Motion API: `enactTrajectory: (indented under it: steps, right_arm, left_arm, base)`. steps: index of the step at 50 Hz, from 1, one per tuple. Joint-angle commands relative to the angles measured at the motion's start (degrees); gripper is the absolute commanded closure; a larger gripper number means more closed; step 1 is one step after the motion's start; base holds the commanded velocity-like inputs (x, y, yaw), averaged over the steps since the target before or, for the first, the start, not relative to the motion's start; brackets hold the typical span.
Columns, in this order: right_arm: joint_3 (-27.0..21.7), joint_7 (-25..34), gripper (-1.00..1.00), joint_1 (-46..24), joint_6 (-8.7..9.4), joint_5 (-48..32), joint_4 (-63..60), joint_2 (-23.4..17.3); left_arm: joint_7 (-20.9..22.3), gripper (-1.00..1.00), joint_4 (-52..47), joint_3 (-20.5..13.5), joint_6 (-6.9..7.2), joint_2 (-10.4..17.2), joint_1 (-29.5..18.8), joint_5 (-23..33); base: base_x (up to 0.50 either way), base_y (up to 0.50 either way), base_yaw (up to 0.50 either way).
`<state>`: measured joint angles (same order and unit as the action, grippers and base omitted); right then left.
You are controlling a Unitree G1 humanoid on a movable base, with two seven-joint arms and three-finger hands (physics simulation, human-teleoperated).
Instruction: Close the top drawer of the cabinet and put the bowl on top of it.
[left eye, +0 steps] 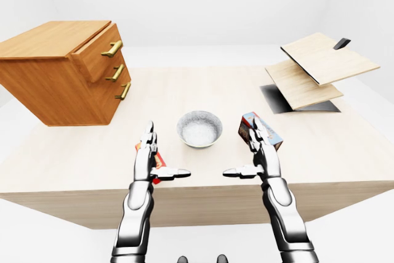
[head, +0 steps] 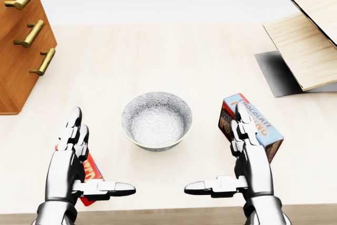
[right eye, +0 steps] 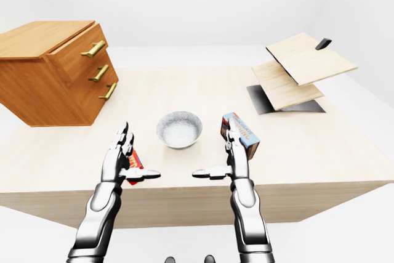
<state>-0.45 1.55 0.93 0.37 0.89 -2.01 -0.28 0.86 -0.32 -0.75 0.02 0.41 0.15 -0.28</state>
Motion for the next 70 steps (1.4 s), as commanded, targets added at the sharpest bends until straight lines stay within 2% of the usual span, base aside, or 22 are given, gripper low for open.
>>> enactTrajectory:
  steps: [1, 2, 4, 7, 12, 13, 23, 37, 49, 70]
  right_arm:
    - [0.3, 3.5, -1.00, 3.8, 2.32, 1.8, -8.5, -0.1]
    - [0.5, 3.7, -1.00, 4.2, 2.59, 1.9, -9.4, -0.1]
    - [1.4, 5.6, -1.00, 5.8, 4.63, 3.4, -13.3, -0.2]
    - [2.0, 5.7, -1.00, 7.6, 4.63, 3.3, -17.1, 0.0]
    - [3.8, 5.7, -1.00, 11.0, 4.63, 2.2, -23.1, -0.3]
    - [3.8, 5.6, -1.00, 11.4, 4.63, 2.2, -23.8, -0.3]
    - [4.8, 6.0, -1.00, 15.5, 4.63, 2.4, -30.8, -0.8]
    - [4.4, 6.5, -1.00, 19.2, 4.63, 4.3, -37.0, -1.2]
    - [4.1, 7.1, -1.00, 20.4, 4.63, 5.1, -38.3, -1.3]
    - [3.9, 9.2, -1.00, 20.3, 4.63, 5.9, -37.6, -1.3]
  left_arm:
    - [2.3, -1.00, -2.7, -0.5, 0.72, 0.4, 1.5, -0.6]
    - [2.5, -1.00, -3.1, -0.5, 1.03, 0.4, 1.7, -0.7]
    - [2.8, -1.00, -4.7, -0.4, 1.79, 0.4, 2.4, -0.8]
    - [3.2, -1.00, -6.4, -0.2, 2.36, 0.3, 3.3, -0.8]
    - [4.1, -1.00, -13.0, -0.2, 4.88, 0.3, 6.1, -1.6]
    - [4.3, -1.00, -14.5, -0.3, 4.98, 0.3, 6.8, -1.8]
    - [6.4, -1.00, -27.9, -2.2, 4.98, 0.1, 12.9, -4.0]
    - [8.0, -1.00, -34.4, -4.4, 4.98, -1.1, 16.1, -5.3]
    - [8.4, -1.00, -37.0, -5.7, 4.98, -2.0, 17.2, -5.5]
    - [9.1, -1.00, -37.3, -5.1, 4.98, -1.9, 17.6, -5.8]
  base:
    - [0.00, 0.00, 0.00]
    - [0.00, 0.00, 0.00]
    - [0.00, 0.00, 0.00]
    - [0.00, 0.00, 0.00]
    - [0.00, 0.00, 0.00]
    - [0.00, 0.00, 0.00]
    - [0.00, 0.00, 0.00]
    - [0.00, 0.00, 0.00]
    - [0.00, 0.00, 0.00]
    - [0.00, 0.00, 0.00]
